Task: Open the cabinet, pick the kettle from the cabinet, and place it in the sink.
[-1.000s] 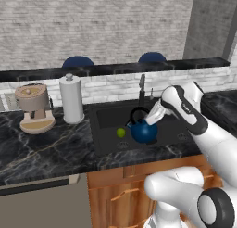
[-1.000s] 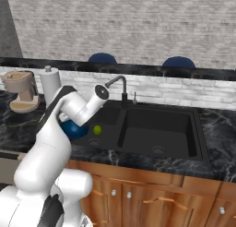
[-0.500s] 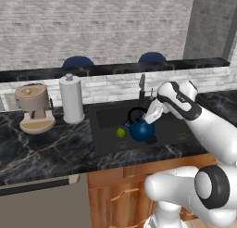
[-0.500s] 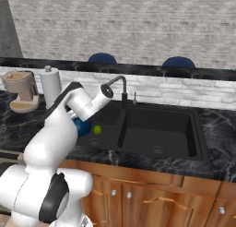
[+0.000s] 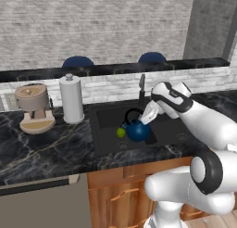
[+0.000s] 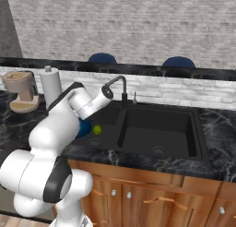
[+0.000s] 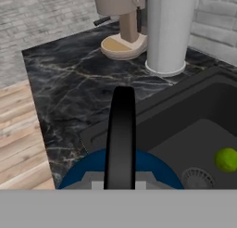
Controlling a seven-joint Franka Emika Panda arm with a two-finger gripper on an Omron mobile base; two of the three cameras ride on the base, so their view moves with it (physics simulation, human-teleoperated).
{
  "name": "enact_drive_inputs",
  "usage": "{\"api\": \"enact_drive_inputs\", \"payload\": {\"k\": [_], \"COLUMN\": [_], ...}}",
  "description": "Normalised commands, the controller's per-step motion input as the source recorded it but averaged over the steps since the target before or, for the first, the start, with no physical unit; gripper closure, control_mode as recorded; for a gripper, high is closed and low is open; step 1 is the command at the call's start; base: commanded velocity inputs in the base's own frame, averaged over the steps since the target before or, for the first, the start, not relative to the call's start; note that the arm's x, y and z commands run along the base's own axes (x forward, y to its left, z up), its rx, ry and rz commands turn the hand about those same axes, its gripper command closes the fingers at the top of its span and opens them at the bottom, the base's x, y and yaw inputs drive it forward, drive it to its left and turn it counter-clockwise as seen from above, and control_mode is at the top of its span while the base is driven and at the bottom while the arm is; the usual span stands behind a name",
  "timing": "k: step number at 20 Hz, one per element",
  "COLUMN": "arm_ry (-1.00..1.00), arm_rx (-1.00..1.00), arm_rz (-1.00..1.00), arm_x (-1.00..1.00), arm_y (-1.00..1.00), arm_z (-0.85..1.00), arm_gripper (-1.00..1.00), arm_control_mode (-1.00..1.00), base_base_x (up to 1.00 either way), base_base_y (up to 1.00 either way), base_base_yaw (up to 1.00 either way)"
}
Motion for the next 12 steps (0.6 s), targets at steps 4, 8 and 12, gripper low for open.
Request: {"api": "enact_drive_inputs", "payload": {"k": [4,8,12], "arm_ry": [-0.02,-0.09,-0.08], "arm_rx": [0.02,0.01,0.0], "arm_rz": [0.0,0.0,0.0], "arm_x": [0.15,0.13,0.05], "arm_y": [0.04,0.0,0.1], "arm_z": [-0.24,-0.21,-0.24], "arm_gripper": [1.0,1.0,1.0], "arm_control_mode": [-1.0,-1.0,-1.0], "base_base_x": [0.0,0.0,0.0], "base_base_y": [0.0,0.0,0.0], "base_base_yaw": [0.0,0.0,0.0]}}
